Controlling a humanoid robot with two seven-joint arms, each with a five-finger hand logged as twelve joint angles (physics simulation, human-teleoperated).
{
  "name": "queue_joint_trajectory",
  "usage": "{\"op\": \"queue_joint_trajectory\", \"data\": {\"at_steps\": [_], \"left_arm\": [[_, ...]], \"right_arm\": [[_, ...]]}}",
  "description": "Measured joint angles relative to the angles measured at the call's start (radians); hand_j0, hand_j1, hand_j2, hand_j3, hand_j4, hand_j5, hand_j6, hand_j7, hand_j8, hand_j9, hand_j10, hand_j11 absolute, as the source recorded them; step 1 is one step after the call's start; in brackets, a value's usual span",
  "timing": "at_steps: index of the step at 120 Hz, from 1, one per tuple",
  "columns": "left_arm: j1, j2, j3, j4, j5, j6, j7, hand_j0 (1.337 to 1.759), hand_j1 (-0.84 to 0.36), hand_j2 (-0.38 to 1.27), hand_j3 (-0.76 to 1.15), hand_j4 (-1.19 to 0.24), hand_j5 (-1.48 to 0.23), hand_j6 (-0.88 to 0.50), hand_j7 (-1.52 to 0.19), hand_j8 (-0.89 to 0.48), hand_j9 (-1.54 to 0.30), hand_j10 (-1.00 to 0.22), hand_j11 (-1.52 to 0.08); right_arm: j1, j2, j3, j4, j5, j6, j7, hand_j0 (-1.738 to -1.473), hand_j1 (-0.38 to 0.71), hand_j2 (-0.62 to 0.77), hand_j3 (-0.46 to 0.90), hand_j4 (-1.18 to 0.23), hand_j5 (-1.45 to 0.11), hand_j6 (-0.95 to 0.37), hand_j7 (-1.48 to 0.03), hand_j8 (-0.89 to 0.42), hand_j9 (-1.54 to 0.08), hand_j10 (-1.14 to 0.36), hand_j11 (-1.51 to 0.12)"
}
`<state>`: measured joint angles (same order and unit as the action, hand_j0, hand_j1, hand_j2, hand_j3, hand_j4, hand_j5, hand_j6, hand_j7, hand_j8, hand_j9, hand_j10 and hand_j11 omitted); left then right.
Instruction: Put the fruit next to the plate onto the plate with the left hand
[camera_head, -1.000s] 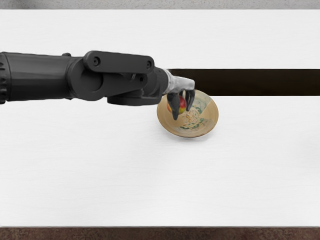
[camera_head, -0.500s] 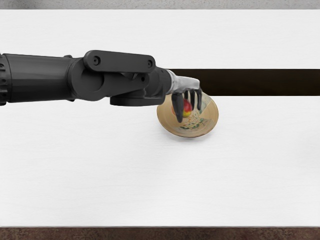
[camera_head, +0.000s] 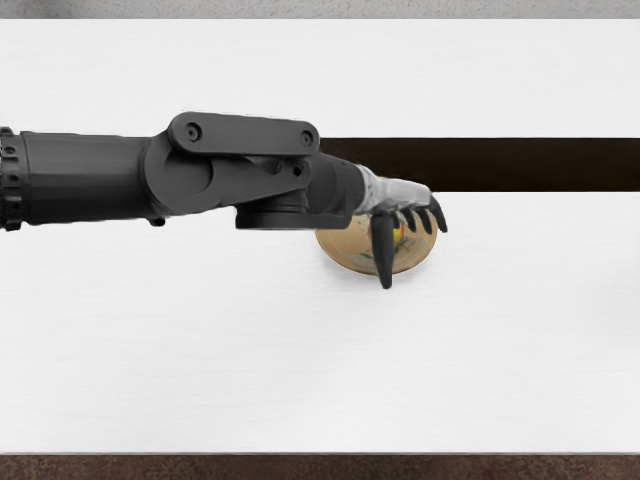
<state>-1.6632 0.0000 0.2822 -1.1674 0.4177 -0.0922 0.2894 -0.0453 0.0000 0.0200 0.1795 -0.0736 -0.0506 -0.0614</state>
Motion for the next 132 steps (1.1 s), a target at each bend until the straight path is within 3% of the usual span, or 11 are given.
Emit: {"op": "queue_joint_trajectory", "data": {"at_steps": [8,24,35,55,75,92,112,132], "left_arm": [[0.022,0.039,-0.048,-0.019,-0.035,-0.060,0.000,1.658,0.02,0.06,0.00,-0.28,-0.36,-0.27,-0.36,-0.27,-0.36,-0.28,-0.36],[0.098,0.246,-0.137,-0.101,-0.072,-0.167,-0.007,1.658,0.03,0.06,0.00,-0.26,-0.34,-0.26,-0.34,-0.26,-0.34,-0.26,-0.34],[0.224,0.430,-0.234,-0.141,-0.081,-0.293,-0.012,1.658,0.04,0.05,0.00,-0.26,-0.34,-0.26,-0.34,-0.26,-0.34,-0.26,-0.34],[0.453,0.651,-0.459,-0.157,-0.086,-0.470,-0.014,1.658,0.04,0.05,0.00,-0.26,-0.33,-0.26,-0.33,-0.25,-0.33,-0.26,-0.33],[0.661,0.735,-0.691,-0.127,-0.100,-0.509,-0.015,1.658,0.05,0.05,0.00,-0.25,-0.33,-0.25,-0.33,-0.25,-0.33,-0.25,-0.33],[0.708,0.790,-0.791,-0.015,-0.176,-0.516,-0.015,1.658,0.05,0.05,0.00,-0.25,-0.33,-0.25,-0.33,-0.25,-0.33,-0.25,-0.33],[0.744,0.821,-0.830,0.109,-0.234,-0.519,-0.015,1.658,0.05,0.05,0.00,-0.25,-0.33,-0.25,-0.33,-0.25,-0.33,-0.25,-0.33],[0.754,0.822,-0.838,0.158,-0.259,-0.519,-0.015,1.658,0.05,0.05,0.00,-0.25,-0.33,-0.25,-0.33,-0.25,-0.33,-0.25,-0.33]], "right_arm": [[0.000,0.000,0.000,0.000,0.000,0.000,0.000,-1.658,-0.32,-0.01,0.00,-0.03,-0.03,-0.03,-0.03,-0.03,-0.03,-0.03,-0.03],[0.000,0.000,0.000,0.000,0.000,0.000,0.000,-1.658,-0.32,-0.01,0.00,-0.03,-0.03,-0.03,-0.03,-0.03,-0.03,-0.03,-0.03],[0.000,0.000,0.000,0.000,0.000,0.000,0.000,-1.658,-0.32,-0.01,0.00,-0.03,-0.03,-0.03,-0.03,-0.03,-0.03,-0.03,-0.03],[0.000,0.000,0.000,0.000,0.000,0.000,0.000,-1.658,-0.32,-0.01,0.00,-0.03,-0.03,-0.03,-0.03,-0.03,-0.03,-0.03,-0.03],[0.000,0.000,0.000,0.000,0.000,0.000,0.000,-1.658,-0.32,-0.01,0.00,-0.03,-0.03,-0.03,-0.03,-0.03,-0.03,-0.03,-0.03],[0.000,0.000,0.000,0.000,0.000,0.000,0.000,-1.658,-0.32,-0.01,0.00,-0.03,-0.03,-0.03,-0.03,-0.03,-0.03,-0.03,-0.03],[0.000,0.000,0.000,0.000,0.000,0.000,0.000,-1.658,-0.32,-0.01,0.00,-0.03,-0.03,-0.03,-0.03,-0.03,-0.03,-0.03,-0.03],[0.000,0.000,0.000,0.000,0.000,0.000,0.000,-1.658,-0.32,-0.01,0.00,-0.03,-0.03,-0.03,-0.03,-0.03,-0.03,-0.03,-0.03]]}}
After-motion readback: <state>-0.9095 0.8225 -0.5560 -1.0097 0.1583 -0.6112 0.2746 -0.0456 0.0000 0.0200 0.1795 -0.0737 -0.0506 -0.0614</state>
